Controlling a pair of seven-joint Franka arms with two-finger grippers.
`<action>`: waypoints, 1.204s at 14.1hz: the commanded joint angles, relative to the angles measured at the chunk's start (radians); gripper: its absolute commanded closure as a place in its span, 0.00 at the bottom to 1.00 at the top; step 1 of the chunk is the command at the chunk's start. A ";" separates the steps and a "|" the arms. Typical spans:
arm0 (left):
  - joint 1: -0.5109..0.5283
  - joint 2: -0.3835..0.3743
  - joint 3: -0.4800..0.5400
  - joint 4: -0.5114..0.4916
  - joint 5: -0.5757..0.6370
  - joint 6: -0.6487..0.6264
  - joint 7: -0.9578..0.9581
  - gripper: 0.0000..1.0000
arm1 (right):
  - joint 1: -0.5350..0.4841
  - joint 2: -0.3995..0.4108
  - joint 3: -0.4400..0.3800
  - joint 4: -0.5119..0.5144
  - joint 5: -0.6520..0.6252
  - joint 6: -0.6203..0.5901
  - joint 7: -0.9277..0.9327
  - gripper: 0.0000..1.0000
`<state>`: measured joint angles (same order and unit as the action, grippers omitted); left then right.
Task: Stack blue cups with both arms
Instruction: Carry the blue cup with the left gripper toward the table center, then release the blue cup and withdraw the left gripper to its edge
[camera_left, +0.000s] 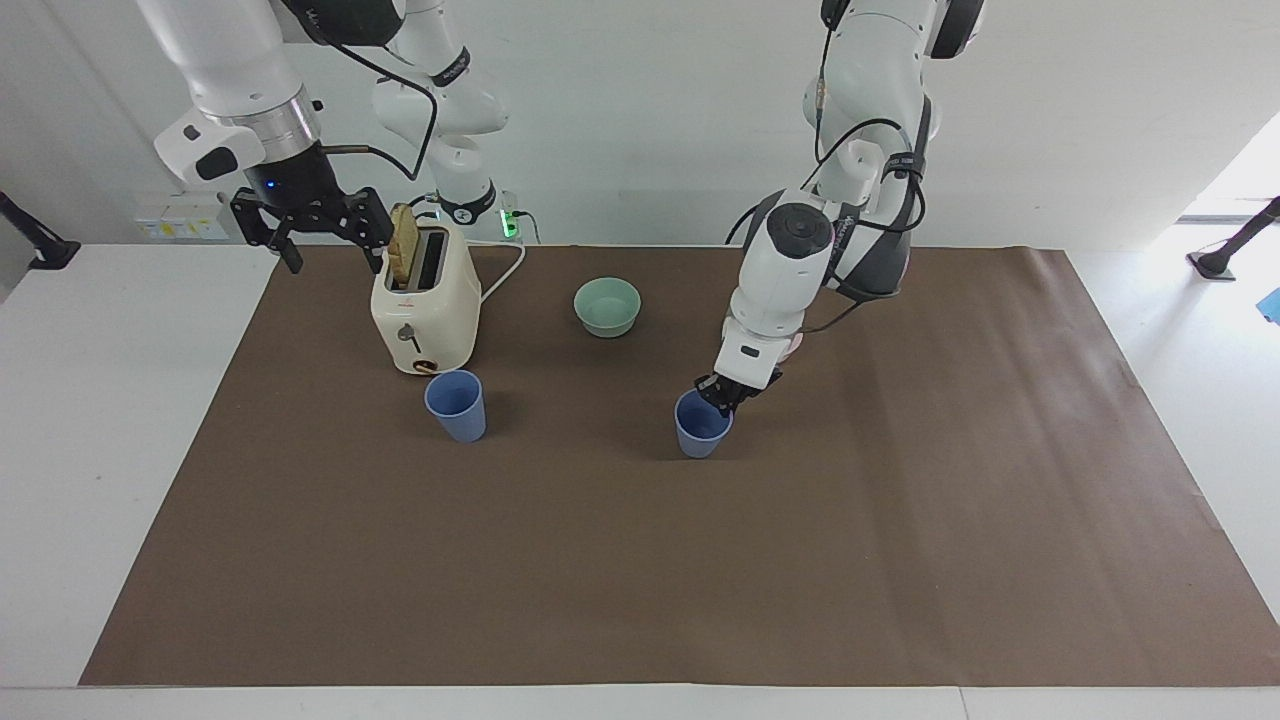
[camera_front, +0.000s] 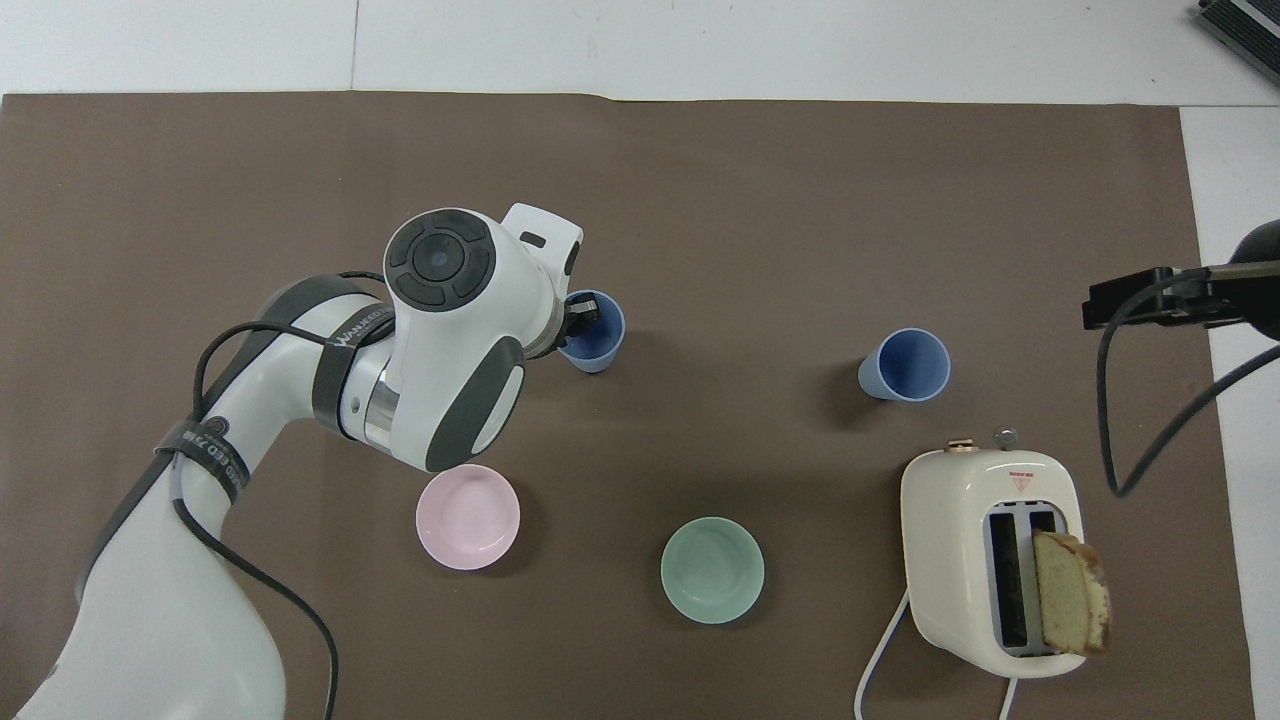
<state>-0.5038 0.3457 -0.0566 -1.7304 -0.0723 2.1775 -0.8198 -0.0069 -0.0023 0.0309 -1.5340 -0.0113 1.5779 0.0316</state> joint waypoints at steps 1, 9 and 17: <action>-0.057 0.019 0.020 -0.035 -0.003 0.082 -0.056 1.00 | -0.015 0.002 0.007 0.011 0.024 -0.012 0.010 0.00; -0.044 0.007 0.024 -0.014 0.006 0.020 -0.055 0.00 | -0.015 0.002 0.007 0.011 0.024 -0.012 0.010 0.00; 0.066 -0.161 0.037 0.025 0.062 -0.192 0.075 0.00 | -0.015 0.002 0.007 0.011 0.024 -0.012 0.010 0.00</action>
<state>-0.4918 0.2446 -0.0146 -1.6944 -0.0260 2.0434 -0.8161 -0.0069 -0.0023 0.0309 -1.5340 -0.0113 1.5779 0.0316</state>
